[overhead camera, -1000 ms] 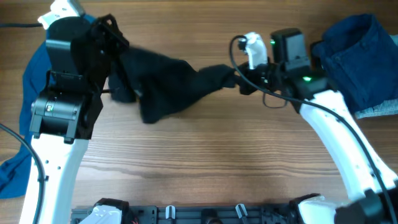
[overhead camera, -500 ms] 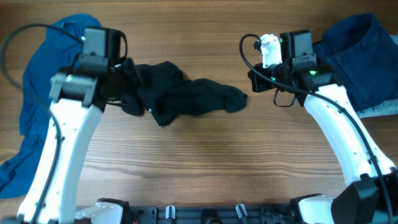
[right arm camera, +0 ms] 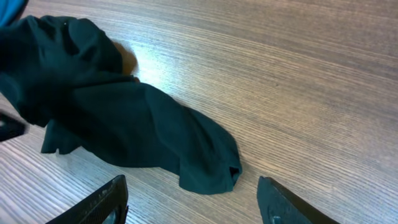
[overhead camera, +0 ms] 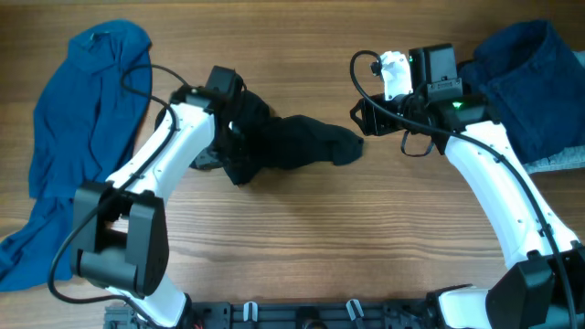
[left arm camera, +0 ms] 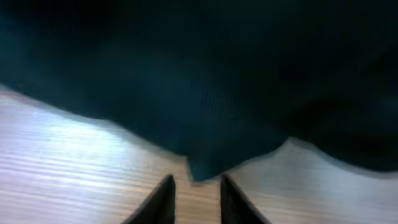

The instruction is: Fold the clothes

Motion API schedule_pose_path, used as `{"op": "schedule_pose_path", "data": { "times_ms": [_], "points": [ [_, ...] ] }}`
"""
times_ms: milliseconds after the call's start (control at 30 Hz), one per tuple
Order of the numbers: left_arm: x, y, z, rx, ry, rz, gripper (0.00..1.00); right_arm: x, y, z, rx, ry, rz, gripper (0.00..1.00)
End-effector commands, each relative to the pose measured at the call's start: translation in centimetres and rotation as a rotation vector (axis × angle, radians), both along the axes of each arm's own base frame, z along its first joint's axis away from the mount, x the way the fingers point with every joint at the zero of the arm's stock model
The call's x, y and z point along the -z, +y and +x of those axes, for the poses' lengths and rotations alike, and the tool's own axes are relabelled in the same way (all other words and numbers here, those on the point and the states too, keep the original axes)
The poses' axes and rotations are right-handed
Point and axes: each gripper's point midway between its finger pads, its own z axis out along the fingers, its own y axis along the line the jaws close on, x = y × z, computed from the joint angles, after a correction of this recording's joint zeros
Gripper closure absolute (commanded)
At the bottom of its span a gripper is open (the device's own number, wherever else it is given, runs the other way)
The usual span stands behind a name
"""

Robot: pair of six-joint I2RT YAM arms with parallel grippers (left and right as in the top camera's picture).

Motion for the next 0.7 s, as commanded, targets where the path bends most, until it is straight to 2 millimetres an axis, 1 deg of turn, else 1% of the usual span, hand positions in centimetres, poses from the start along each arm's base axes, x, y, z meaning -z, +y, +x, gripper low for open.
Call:
{"op": "schedule_pose_path", "data": {
  "times_ms": [0, 100, 200, 267, 467, 600, 667],
  "points": [
    [1.9, -0.2, 0.4, -0.001, -0.035, -0.015, 0.61, 0.3, 0.0, 0.1, -0.003, 0.004, -0.004, 0.32],
    [3.1, -0.4, 1.0, -0.004, -0.080, -0.029, 0.58, 0.4, 0.0, 0.1, -0.002, 0.007, -0.005, 0.31],
    [4.0, -0.2, 1.0, -0.005, -0.100, -0.022, 0.59, 0.4, 0.0, 0.1, -0.002, 0.008, -0.005, 0.30],
    [4.2, 0.2, 1.0, -0.009, -0.107, 0.000, 0.59, 0.4, 0.0, 0.1, -0.002, 0.006, -0.005, 0.30],
    [3.8, 1.5, 1.8, -0.018, -0.142, 0.077, 0.63, 0.4, 0.0, 0.2, -0.002, 0.004, -0.004, 0.28],
    [2.6, 1.4, 2.9, -0.022, -0.190, 0.077, 0.63, 0.3, 0.0, 0.3, -0.002, -0.002, -0.003, 0.28],
    [2.1, 1.6, 3.8, -0.029, -0.234, 0.089, 0.66, 0.3, 0.0, 0.3, -0.002, -0.003, -0.003, 0.28]
  ]
}}
